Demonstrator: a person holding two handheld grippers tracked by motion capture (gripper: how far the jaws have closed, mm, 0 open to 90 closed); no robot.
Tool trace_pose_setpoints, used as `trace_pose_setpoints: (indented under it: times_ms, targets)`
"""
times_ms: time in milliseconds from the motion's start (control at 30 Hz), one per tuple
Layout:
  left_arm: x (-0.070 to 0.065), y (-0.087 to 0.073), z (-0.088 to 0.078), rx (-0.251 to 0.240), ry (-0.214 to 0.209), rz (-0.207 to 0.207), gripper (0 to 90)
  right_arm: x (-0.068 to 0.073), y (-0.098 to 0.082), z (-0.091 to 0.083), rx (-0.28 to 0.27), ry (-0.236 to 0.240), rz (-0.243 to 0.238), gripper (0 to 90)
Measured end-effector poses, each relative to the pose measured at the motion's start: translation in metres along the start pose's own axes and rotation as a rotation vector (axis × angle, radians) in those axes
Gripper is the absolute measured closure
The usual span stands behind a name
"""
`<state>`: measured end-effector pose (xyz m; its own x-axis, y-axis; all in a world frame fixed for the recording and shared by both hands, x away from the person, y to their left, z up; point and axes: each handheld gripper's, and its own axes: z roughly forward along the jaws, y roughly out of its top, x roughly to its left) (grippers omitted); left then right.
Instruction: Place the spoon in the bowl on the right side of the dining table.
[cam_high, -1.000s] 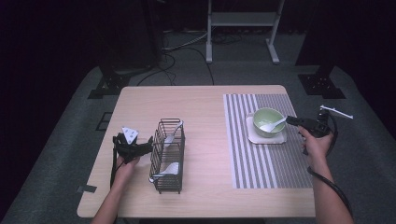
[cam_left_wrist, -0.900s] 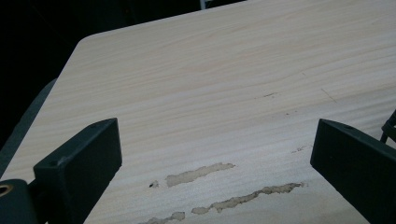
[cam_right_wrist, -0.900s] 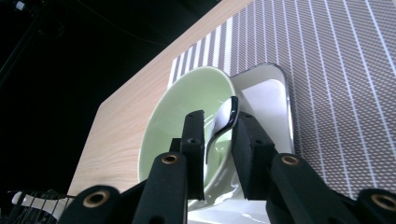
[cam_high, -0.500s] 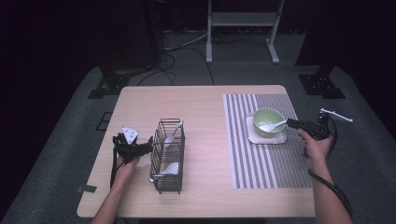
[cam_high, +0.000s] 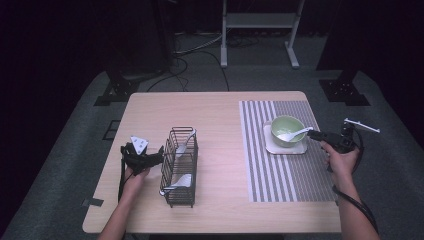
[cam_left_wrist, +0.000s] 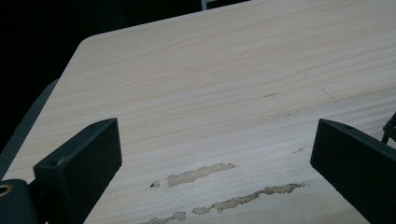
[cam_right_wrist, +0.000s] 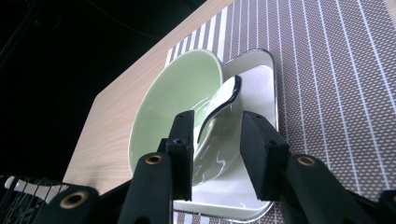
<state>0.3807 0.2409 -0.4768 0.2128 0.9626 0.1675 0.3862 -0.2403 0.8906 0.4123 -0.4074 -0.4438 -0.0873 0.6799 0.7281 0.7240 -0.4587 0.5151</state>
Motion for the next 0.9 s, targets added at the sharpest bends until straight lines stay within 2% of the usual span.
trace_pose_setpoints:
  times_ms: [633, 900]
  targets:
    - [0.000, 0.000, 0.000, 0.003, 0.000, 0.000, 1.0, 0.005, -0.018, -0.007, 0.038, 0.001, -0.085, 53.8]
    - [0.000, 0.000, 0.000, 0.004, -0.001, 0.000, 0.9, 0.006, -0.024, -0.009, 0.047, -0.003, -0.107, 53.0]
